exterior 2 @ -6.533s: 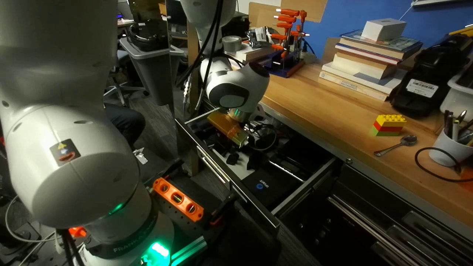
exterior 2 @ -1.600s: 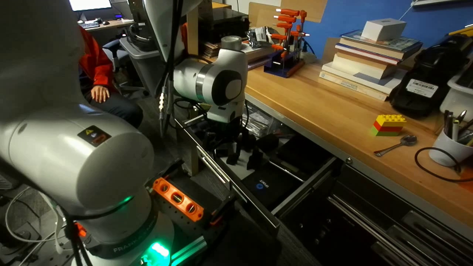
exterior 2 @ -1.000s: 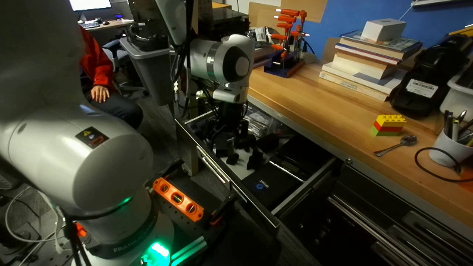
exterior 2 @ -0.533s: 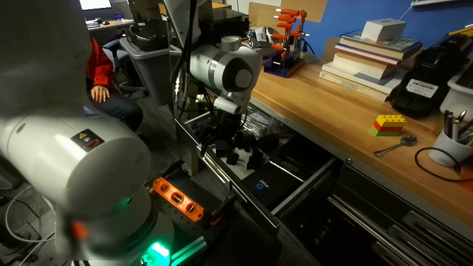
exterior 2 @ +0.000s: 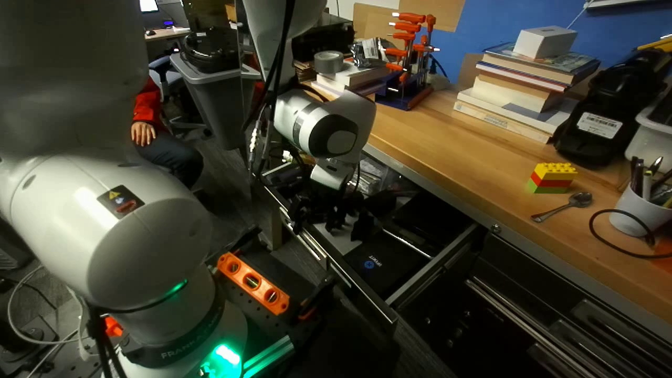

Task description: Put the black objects in the drawer, then close it

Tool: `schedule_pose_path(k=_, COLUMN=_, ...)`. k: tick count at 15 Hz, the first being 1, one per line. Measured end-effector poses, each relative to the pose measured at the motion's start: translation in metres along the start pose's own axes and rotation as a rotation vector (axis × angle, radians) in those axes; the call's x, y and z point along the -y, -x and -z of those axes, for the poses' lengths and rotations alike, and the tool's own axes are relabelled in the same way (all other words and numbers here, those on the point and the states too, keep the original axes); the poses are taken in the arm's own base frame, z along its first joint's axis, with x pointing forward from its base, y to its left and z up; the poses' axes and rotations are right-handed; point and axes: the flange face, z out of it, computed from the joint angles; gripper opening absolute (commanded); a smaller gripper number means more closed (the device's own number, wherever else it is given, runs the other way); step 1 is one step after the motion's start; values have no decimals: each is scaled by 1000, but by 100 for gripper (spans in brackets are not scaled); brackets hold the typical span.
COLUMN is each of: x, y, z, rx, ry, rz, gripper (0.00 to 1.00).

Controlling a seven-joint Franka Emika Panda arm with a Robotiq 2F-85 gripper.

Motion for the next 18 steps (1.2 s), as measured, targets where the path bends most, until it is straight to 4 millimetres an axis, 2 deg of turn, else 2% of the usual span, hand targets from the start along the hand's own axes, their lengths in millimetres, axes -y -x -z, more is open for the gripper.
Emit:
schedule_pose_path(k=4, x=-4, y=5, z=-3, rx=18, ry=-187, rz=69, gripper=100)
schedule_pose_path(k=9, x=-5, y=13, z=6, rx=39, ry=-433, rz=151, gripper=100)
schedule_pose_path(k=18, x=32, y=26, z=28, rx=39, ry=-797, rz=345, gripper=100)
